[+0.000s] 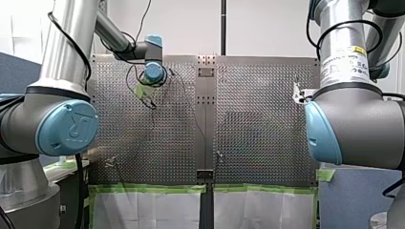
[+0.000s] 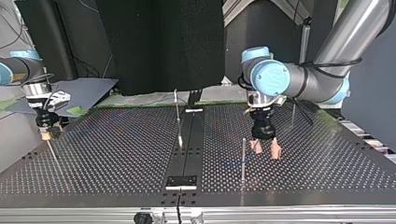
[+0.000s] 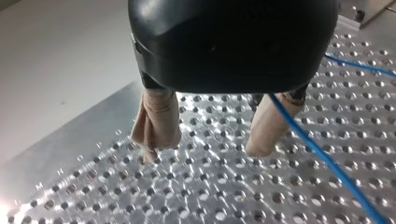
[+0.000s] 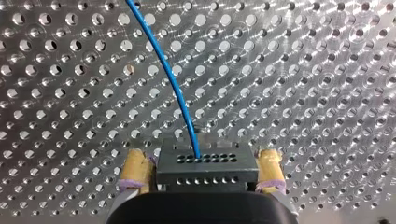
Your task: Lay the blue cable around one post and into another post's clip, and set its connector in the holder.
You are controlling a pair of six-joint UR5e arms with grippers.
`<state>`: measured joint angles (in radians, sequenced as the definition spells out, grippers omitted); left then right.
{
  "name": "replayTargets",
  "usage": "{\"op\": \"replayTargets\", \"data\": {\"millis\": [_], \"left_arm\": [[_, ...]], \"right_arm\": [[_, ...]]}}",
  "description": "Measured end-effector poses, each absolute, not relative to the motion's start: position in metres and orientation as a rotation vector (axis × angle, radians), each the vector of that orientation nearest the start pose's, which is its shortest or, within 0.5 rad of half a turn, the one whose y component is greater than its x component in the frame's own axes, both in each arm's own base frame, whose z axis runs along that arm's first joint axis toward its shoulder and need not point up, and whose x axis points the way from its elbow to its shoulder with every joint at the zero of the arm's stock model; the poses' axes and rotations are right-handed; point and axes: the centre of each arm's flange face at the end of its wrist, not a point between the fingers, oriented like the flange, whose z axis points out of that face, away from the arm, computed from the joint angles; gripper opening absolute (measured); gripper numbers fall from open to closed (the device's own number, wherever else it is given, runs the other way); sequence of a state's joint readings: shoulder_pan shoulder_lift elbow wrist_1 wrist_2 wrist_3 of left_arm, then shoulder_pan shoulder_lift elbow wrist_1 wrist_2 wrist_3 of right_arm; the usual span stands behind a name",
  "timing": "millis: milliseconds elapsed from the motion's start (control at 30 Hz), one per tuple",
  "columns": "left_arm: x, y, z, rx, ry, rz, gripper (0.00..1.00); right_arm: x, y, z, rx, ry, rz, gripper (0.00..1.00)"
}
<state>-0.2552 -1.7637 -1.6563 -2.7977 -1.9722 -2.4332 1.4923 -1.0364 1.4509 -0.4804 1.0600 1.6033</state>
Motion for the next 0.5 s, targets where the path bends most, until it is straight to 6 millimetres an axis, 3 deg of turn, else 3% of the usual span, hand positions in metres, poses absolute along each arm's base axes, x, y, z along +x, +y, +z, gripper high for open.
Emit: {"op": "replayTargets", "data": {"millis": [500], "left_arm": [[0.5057,-0.2417,0.3816,-0.736,1.378,-0.619,0.98]], "right_arm": [[0.1285,-0.6810,0.2765,1.469,-0.940,1.556,0.99]]}}
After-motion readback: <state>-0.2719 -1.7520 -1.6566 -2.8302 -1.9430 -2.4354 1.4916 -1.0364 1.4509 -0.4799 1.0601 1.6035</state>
